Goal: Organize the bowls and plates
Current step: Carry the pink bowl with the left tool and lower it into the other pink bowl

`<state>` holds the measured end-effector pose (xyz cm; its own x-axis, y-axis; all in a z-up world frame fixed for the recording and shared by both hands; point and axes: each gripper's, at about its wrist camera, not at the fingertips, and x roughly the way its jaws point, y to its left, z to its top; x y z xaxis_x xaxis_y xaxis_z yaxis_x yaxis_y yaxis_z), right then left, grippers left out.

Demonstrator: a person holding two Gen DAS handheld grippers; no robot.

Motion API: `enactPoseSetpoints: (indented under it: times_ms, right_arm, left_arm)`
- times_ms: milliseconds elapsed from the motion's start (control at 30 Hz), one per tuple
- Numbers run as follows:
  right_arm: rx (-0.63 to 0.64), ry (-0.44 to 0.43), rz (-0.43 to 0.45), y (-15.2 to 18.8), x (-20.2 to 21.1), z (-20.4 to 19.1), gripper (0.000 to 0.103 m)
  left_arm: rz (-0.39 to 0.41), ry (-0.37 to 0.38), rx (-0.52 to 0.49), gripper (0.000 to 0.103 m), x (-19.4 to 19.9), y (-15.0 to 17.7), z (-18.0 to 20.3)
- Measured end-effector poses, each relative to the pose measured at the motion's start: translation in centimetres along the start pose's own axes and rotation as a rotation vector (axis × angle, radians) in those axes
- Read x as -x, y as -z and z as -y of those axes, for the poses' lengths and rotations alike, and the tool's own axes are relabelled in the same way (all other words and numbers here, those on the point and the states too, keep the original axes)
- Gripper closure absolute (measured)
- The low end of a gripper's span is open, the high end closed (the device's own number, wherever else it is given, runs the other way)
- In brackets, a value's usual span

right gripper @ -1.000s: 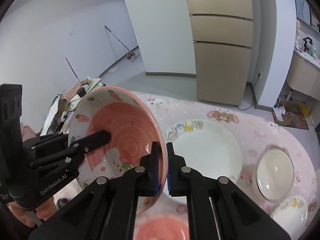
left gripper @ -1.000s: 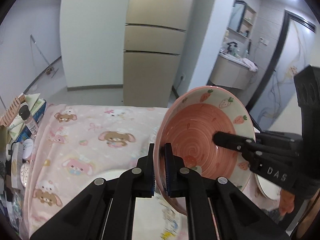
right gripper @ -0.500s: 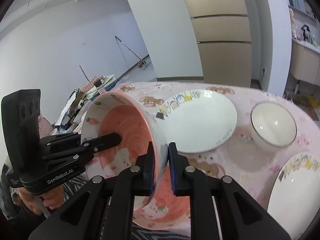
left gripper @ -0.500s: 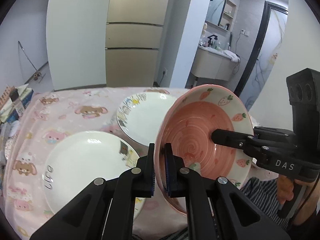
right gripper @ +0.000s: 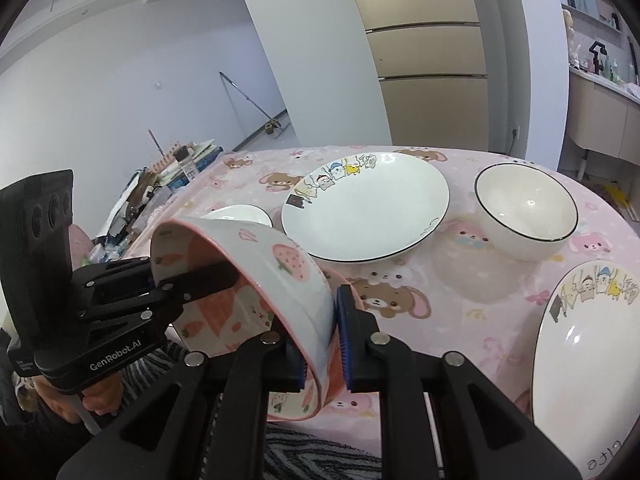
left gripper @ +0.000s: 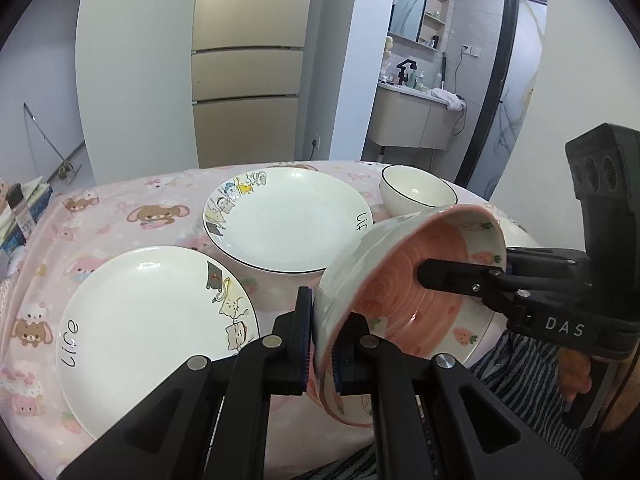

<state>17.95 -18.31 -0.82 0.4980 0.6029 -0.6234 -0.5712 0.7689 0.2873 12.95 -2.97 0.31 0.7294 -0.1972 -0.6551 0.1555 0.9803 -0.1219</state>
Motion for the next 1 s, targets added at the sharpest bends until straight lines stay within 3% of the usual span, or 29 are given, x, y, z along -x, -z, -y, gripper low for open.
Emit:
enactPoseSetpoints:
  times_ms: [233, 367, 500, 733, 867, 1000]
  right_arm:
    - [0.005, 0.003, -0.005, 0.8, -1.0, 0.4, 0.092]
    - [0.099, 0.102, 0.016, 1.0, -1.1, -1.0, 0.093]
    - [0.129, 0.140, -0.004, 1.4, -2.0, -1.1, 0.094]
    - [0.155, 0.165, 0.015, 1.7, -1.9, -1.1, 0.094]
    - [0.179, 0.202, 0.071, 1.7, -1.0, -1.2, 0.094]
    - [0.157, 0.192, 0.056, 1.5, -1.3, -0.7, 0.095]
  left_arm:
    - [-0.022, 0.006, 0.004, 0.095, -1.3, 0.6, -0.6]
    - [-0.032, 0.035, 0.039, 0.095, -2.0, 0.7, -1.5]
    - [-0.047, 0.034, 0.052, 0.095, -2.6, 0.9, -1.7]
    - [-0.021, 0.021, 0.052, 0.095, -2.2, 0.9, -1.7]
    - [-0.003, 0.027, 0.084, 0.095, -1.8, 1.0, -2.5]
    - [0.004, 0.028, 0.096, 0.095, -1.7, 1.0, -2.8]
